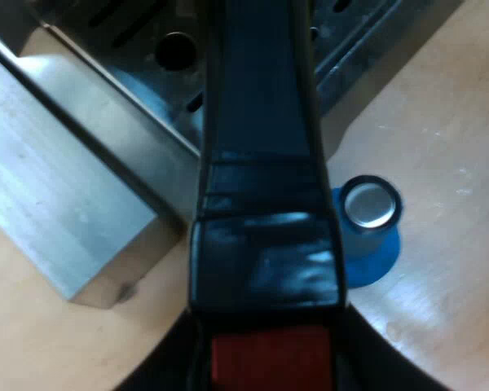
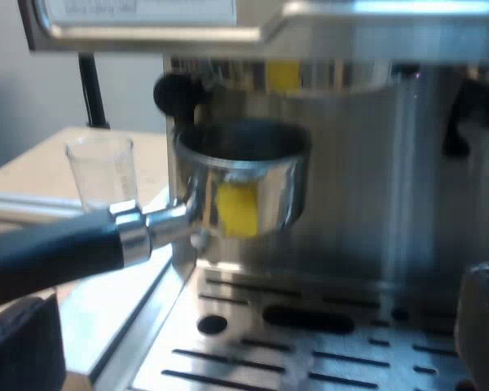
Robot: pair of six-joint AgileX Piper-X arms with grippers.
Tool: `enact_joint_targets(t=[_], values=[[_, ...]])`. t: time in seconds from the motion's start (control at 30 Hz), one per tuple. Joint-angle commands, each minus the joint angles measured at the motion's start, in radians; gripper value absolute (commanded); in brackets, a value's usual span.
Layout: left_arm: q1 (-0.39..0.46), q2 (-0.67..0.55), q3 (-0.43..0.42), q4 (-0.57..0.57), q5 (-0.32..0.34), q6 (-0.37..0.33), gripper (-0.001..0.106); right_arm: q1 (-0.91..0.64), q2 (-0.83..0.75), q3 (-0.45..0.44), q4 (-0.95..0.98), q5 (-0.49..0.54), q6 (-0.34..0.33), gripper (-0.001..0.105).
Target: Put the handle in the coffee machine
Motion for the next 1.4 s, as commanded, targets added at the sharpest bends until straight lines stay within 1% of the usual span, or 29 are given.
enact_joint_targets(t=[0.03, 0.07, 0.1, 0.17, 0.27, 0.33, 0.5, 0.6, 0.73, 0.9, 1.07, 1.2, 1.3, 1.4], values=[[0.009, 0.0, -0.017, -0.046, 0.035, 0.067, 0.0, -0.004, -0.001, -0.002, -0.033, -0.024, -0.036, 0.105], [0.009, 0.012, -0.017, -0.048, 0.037, 0.091, 0.0, -0.004, -0.001, -0.002, -0.033, -0.028, -0.036, 0.105], [0.009, 0.016, -0.017, -0.049, 0.037, 0.101, 0.0, -0.004, -0.001, -0.002, -0.033, -0.032, -0.036, 0.105], [0.011, 0.041, -0.017, -0.049, 0.041, 0.129, 0.0, -0.004, -0.001, -0.002, -0.049, -0.056, -0.055, 0.105], [0.011, 0.064, -0.017, -0.051, 0.083, 0.156, 0.0, -0.004, -0.001, -0.002, -0.072, -0.056, -0.07, 0.105], [0.011, 0.072, -0.017, -0.054, 0.105, 0.155, 0.0, -0.004, -0.001, -0.002, -0.08, -0.056, -0.069, 0.105], [0.011, 0.075, -0.017, -0.085, 0.113, 0.164, 0.0, -0.004, -0.001, -0.002, -0.08, -0.056, -0.069, 0.105], [0.011, 0.089, -0.017, -0.083, 0.118, 0.174, 0.0, -0.004, -0.001, -0.002, -0.084, -0.056, -0.069, 0.105], [0.011, 0.121, -0.017, -0.075, 0.148, 0.177, 0.0, -0.004, -0.001, -0.002, -0.084, -0.056, -0.069, 0.105], [0.011, 0.131, -0.043, -0.076, 0.148, 0.177, 0.0, -0.004, -0.001, -0.002, -0.084, -0.056, -0.069, 0.105], [0.011, 0.171, -0.085, -0.071, 0.148, 0.177, 0.0, -0.004, -0.001, -0.002, -0.084, -0.056, -0.069, 0.105], [0.015, 0.181, -0.098, -0.072, 0.148, 0.177, 0.0, -0.004, -0.001, -0.002, -0.084, -0.056, -0.078, 0.105], [0.027, 0.184, -0.106, -0.072, 0.15, 0.177, 0.0, -0.004, -0.001, -0.002, -0.084, -0.056, -0.092, 0.105], [0.044, 0.196, -0.111, -0.072, 0.15, 0.177, 0.0, -0.004, -0.001, -0.002, -0.084, -0.056, -0.092, 0.105]])
